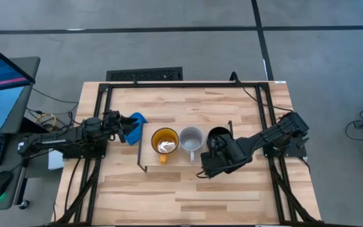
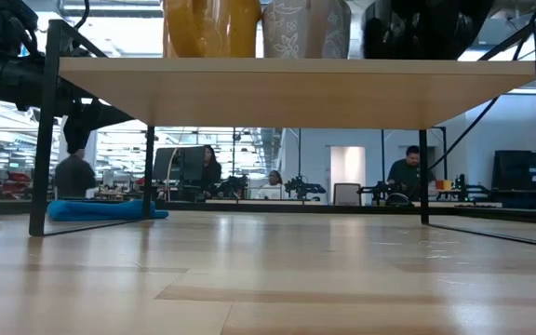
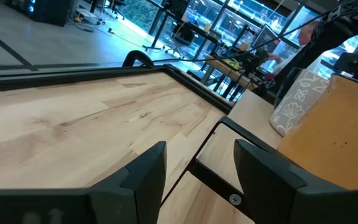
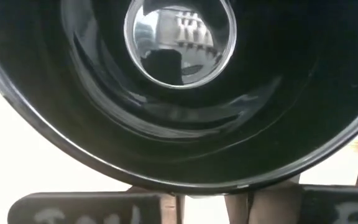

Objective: Stack small to large cups/mugs on shelf
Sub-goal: Put the black cup on the shelf

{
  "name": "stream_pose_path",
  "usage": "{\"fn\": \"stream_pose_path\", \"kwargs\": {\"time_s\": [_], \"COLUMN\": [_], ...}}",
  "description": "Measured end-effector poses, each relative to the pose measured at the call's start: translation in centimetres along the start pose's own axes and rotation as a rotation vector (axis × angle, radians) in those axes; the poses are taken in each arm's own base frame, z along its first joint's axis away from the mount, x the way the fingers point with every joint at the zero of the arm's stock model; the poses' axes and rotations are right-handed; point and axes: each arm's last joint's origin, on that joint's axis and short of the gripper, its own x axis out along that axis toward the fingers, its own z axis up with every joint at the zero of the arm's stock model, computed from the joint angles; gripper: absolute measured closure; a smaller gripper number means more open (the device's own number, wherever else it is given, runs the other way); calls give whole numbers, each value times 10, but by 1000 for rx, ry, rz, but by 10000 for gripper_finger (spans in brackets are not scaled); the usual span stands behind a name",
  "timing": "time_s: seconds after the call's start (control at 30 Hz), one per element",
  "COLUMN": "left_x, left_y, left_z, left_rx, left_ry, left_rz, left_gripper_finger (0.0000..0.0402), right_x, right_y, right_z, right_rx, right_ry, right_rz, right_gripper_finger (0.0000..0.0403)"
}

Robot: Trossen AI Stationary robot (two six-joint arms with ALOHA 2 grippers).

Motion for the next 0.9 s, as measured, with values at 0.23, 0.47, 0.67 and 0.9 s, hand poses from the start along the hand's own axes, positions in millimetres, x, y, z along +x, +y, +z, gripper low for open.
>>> {"fn": "stream_pose_path", "kwargs": {"time_s": [0.23,0.47,0.67,0.9], "left_x": [0,0,0,0], "left_y": [0,0,0,0], "left_z": [0,0,0,0], "left_rx": [0,0,0,0], "left_ry": [0,0,0,4], "left_rz": [0,0,0,-5], "left_gripper_finger": [223,223,223,223], "right_x": [0,0,0,0], "right_y": [0,0,0,0], "right_z": [0,-1,-1,0], "right_rx": [1,15,13,9], "right_ry": [2,17,16,15], "right_rz": [0,-4,-4,-4], "right_gripper_finger": [316,272,280,292]}}
